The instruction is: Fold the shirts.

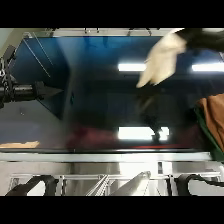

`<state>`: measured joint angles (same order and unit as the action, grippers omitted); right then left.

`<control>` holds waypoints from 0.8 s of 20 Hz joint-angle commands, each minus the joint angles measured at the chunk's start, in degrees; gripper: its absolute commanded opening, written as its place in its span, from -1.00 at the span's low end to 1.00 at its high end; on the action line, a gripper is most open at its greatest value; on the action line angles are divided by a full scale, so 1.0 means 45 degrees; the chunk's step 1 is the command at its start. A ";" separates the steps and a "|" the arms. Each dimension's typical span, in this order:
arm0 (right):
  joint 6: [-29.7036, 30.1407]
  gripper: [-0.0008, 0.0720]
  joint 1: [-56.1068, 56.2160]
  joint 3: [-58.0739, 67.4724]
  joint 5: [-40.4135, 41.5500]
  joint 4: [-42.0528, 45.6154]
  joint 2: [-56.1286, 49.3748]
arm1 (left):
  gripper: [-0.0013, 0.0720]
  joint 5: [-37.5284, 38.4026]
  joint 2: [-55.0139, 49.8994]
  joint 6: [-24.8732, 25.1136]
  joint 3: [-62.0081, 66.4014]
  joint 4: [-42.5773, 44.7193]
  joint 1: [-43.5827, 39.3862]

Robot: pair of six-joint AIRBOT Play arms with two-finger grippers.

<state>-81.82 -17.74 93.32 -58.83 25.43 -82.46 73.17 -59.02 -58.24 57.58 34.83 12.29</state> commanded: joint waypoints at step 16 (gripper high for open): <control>-0.5435 -0.91 -0.8106 0.1817 -0.4216 0.9267 0.0709 | -0.92 0.0029 0.0063 -0.0015 -0.0005 -0.0010 0.0000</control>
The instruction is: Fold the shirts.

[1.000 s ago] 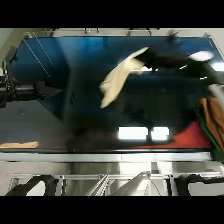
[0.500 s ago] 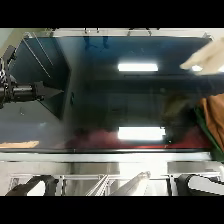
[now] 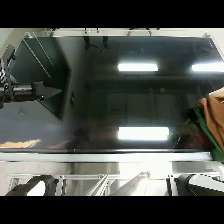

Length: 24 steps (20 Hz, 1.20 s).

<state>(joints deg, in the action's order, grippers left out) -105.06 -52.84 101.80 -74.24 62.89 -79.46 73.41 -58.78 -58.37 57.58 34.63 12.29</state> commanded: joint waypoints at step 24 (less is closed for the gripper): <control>0.5129 -0.91 -0.3293 -0.2288 -0.2875 -0.2642 0.0010 | -0.92 -0.1025 0.0010 0.0010 -0.1729 -0.0073 -0.0005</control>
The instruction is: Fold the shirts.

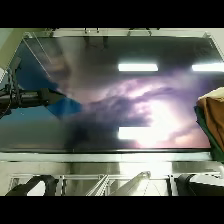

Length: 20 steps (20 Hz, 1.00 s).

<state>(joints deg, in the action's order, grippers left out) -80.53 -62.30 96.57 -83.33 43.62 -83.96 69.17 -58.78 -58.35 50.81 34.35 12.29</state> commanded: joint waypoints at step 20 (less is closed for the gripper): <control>-0.0423 0.95 -0.4070 -0.7747 -0.0267 0.4721 0.4085 | -0.92 0.0408 0.0015 0.0389 0.0282 -0.0019 -0.0005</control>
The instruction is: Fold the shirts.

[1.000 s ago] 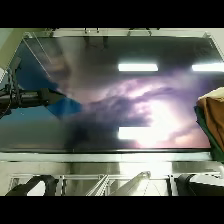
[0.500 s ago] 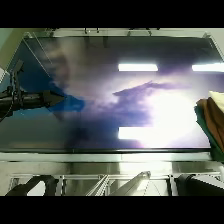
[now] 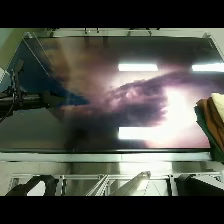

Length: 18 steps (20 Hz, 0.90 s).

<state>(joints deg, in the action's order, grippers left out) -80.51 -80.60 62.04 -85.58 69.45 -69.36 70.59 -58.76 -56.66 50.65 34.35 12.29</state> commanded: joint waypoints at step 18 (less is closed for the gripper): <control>0.6445 -0.91 1.6606 -0.3128 0.2705 -1.4343 0.2093 | -0.92 0.2278 0.2302 -0.0923 -0.0627 -0.0869 -0.0680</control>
<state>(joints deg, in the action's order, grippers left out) -56.60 -21.54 53.23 -78.43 6.59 -59.94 80.84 -52.60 -61.73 53.95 30.96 9.69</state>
